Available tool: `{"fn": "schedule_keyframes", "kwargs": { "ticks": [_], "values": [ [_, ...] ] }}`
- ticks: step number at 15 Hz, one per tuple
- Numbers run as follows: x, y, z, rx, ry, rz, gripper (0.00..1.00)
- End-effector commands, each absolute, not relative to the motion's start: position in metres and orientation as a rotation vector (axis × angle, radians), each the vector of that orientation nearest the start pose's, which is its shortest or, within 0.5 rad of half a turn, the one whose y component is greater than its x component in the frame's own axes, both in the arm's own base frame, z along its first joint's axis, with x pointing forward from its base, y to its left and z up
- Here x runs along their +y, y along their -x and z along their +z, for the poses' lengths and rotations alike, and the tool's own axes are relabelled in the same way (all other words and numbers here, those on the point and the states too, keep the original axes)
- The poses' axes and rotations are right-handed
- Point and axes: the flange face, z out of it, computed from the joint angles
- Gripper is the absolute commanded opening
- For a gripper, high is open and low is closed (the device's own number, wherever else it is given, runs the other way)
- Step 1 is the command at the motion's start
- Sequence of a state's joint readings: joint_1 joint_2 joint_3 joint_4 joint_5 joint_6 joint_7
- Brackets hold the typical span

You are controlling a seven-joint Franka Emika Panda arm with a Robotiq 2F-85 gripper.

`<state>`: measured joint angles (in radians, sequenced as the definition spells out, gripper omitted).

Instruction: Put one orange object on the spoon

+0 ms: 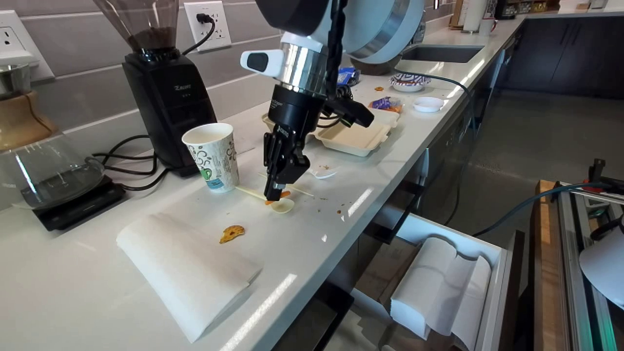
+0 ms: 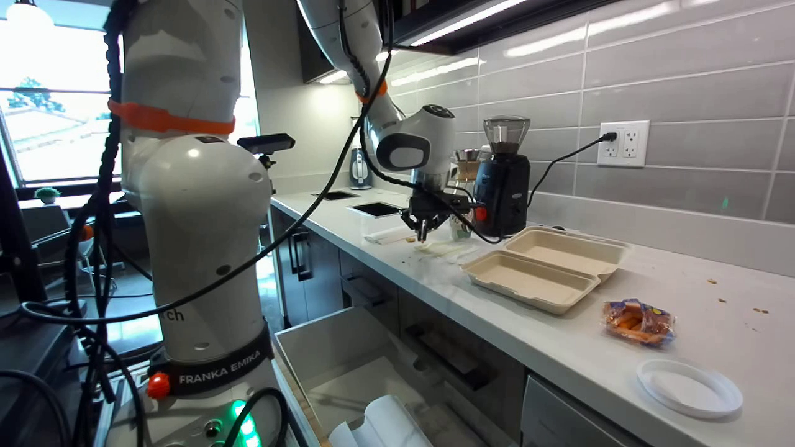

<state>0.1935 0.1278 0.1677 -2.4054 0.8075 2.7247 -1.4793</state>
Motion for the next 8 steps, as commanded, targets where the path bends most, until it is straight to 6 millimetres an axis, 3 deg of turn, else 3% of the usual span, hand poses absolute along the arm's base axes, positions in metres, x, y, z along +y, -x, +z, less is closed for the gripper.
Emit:
{"fn": "schedule_keyframes", "kwargs": {
  "ticks": [1,8],
  "values": [
    [0.1552,-0.4859,0.2683,-1.517,2.408,-0.511,0.02],
    [0.1532,-0.4892,0.2648,-1.509,2.426,-0.512,0.02]
  ]
}}
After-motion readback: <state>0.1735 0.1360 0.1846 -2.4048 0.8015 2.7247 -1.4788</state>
